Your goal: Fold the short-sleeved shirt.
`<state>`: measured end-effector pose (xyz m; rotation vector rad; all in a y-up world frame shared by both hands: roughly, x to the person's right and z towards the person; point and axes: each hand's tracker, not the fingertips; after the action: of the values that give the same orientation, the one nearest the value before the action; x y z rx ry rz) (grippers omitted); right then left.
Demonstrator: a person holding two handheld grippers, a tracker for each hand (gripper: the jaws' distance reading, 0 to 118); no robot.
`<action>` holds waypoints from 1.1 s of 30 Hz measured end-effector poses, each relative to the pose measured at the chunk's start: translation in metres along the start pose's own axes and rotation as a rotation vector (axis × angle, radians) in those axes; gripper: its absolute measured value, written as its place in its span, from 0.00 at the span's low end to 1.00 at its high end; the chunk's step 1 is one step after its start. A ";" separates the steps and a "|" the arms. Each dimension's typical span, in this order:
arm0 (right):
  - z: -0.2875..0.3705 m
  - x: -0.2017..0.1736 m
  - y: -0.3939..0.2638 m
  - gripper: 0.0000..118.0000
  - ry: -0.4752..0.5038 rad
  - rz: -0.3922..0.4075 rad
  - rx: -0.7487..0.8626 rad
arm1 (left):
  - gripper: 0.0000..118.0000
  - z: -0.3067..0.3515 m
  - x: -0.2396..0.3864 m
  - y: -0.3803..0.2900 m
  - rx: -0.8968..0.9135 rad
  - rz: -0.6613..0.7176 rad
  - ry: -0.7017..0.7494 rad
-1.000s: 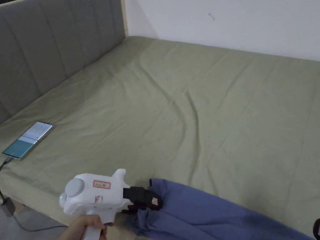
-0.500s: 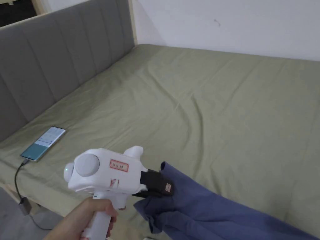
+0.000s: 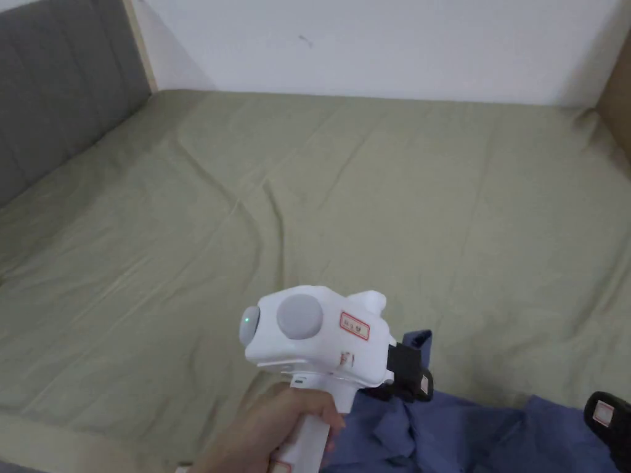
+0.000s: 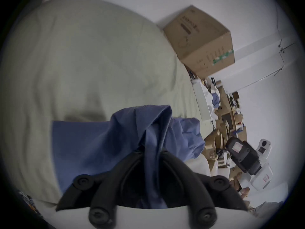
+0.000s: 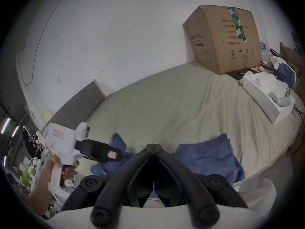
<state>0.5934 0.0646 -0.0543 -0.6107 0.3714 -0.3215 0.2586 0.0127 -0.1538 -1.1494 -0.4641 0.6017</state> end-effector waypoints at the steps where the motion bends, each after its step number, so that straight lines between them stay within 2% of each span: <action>1: 0.002 0.004 0.000 0.00 -0.004 -0.011 0.004 | 0.14 -0.013 0.002 -0.001 -0.039 -0.022 -0.040; 3: 0.006 0.013 0.000 0.00 -0.014 -0.036 0.011 | 0.58 -0.029 0.005 0.000 -0.097 -0.025 -0.055; 4: 0.008 0.017 -0.001 0.00 -0.017 -0.049 0.011 | 0.79 -0.032 0.009 0.000 -0.086 -0.035 -0.018; 5: 0.009 0.020 -0.001 0.00 -0.018 -0.059 0.012 | 0.92 -0.030 0.011 -0.001 -0.063 -0.048 -0.005; 7: 0.010 0.026 -0.003 0.00 -0.026 -0.070 0.011 | 0.92 -0.016 0.014 0.003 -0.003 -0.075 -0.014; 11: 0.011 0.027 -0.006 0.00 -0.027 -0.084 0.011 | 0.92 0.022 -0.004 0.012 0.084 -0.018 0.015; 13: 0.009 0.026 -0.008 0.00 -0.015 -0.097 0.009 | 0.90 0.040 -0.022 0.008 0.120 0.012 0.047; 14: 0.008 0.025 -0.009 0.00 -0.010 -0.100 0.005 | 0.79 0.046 -0.030 0.005 0.131 0.026 0.078; 15: 0.007 0.025 -0.010 0.00 -0.007 -0.100 0.002 | 0.60 0.051 -0.030 -0.002 0.133 0.025 0.111; 17: 0.005 0.023 -0.013 0.00 -0.001 -0.097 -0.004 | 0.03 0.046 -0.040 -0.012 0.138 0.061 0.194; 19: 0.002 0.023 -0.015 0.00 0.010 -0.097 -0.015 | 0.01 0.030 -0.039 -0.019 0.099 0.089 0.258; 23: 0.001 0.021 -0.016 0.00 0.018 -0.079 -0.036 | 0.00 -0.001 -0.021 -0.028 0.044 0.023 0.151; 27: 0.005 0.022 -0.016 0.00 0.021 -0.076 -0.037 | 0.00 -0.040 -0.002 -0.025 -0.013 -0.036 0.232; 30: 0.009 0.026 -0.017 0.00 0.017 -0.086 -0.038 | 0.00 -0.066 0.013 -0.029 -0.072 -0.046 0.235; 33: 0.011 0.032 -0.018 0.00 0.006 -0.094 -0.045 | 0.00 -0.079 0.035 -0.035 -0.091 -0.132 0.255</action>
<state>0.6230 0.0434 -0.0427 -0.6730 0.3572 -0.4057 0.3414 -0.0292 -0.1470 -1.2524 -0.3476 0.3161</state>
